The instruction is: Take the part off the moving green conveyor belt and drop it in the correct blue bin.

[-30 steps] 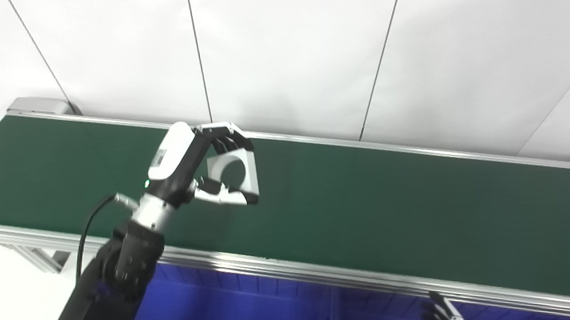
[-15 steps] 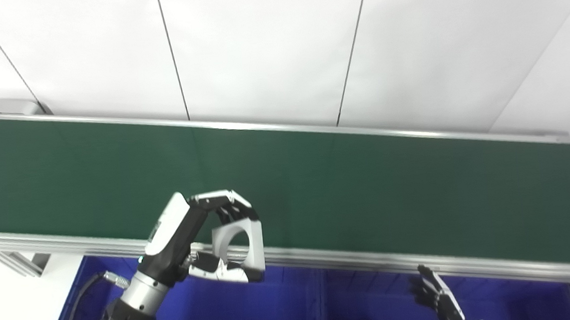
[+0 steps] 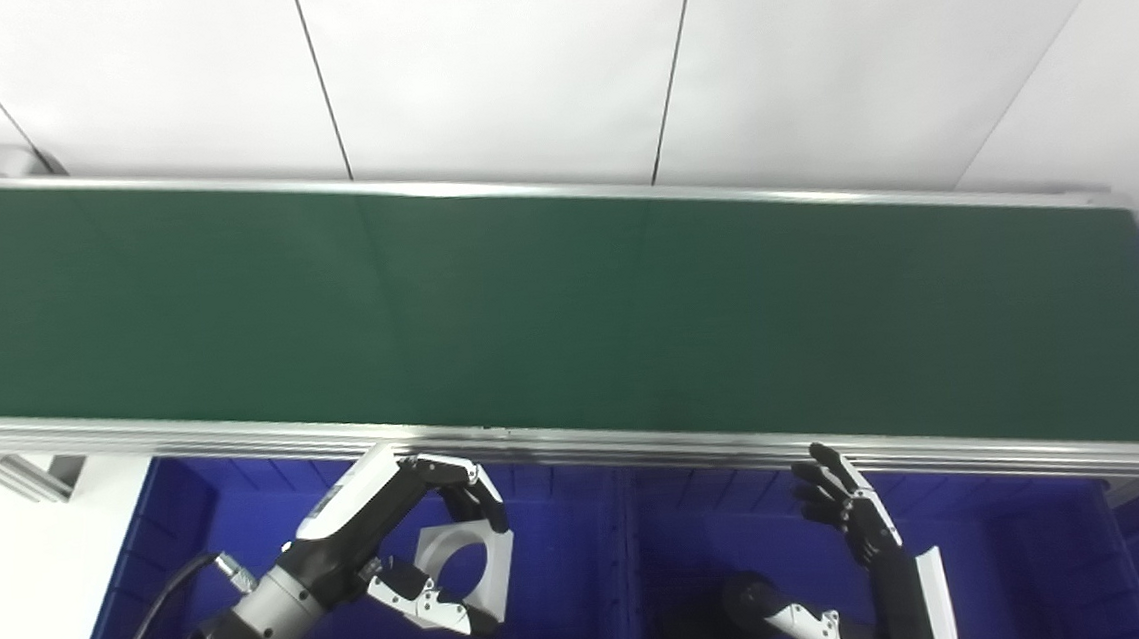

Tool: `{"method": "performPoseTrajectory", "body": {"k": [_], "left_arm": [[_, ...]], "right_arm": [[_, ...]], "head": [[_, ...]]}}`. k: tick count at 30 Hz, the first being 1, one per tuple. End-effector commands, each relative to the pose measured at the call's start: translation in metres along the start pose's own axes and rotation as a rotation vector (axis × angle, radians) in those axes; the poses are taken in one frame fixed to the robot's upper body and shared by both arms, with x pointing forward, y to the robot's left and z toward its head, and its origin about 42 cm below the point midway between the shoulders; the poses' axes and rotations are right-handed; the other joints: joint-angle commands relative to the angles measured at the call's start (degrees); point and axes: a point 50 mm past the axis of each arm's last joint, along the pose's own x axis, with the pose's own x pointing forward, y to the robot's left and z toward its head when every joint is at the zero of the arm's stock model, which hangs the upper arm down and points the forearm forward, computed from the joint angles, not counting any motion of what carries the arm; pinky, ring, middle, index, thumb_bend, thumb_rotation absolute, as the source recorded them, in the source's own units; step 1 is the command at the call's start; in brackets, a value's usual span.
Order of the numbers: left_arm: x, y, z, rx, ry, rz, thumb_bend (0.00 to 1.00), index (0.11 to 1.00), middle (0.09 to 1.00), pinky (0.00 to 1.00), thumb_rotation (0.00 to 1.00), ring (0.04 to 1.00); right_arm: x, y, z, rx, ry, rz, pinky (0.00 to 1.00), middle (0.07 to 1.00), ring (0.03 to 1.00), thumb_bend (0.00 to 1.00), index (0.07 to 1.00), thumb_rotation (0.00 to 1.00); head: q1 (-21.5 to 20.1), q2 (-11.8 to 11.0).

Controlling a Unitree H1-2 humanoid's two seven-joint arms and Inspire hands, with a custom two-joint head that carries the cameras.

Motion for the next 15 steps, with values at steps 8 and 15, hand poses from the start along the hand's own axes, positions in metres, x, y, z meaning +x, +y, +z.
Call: {"method": "performPoseTrajectory", "body": {"k": [8,15], "left_arm": [[0.014,0.003,0.003,0.103,0.120,-0.092,0.50,0.498,0.510,0.50,0.00,0.442],[0.022,0.006,0.002,0.210,0.275,-0.288,0.65,0.727,0.763,0.72,0.21,0.776]], "right_arm": [[0.003,-0.002,0.016,0.027,-0.088,-0.017,0.72,0.800,0.763,0.90,0.878,0.49],[0.002,0.000,0.018,0.038,-0.080,-0.019,0.73,0.805,0.771,0.91,0.876,0.48]], "head": [[0.3,0.7],[-0.1,0.5]]}}
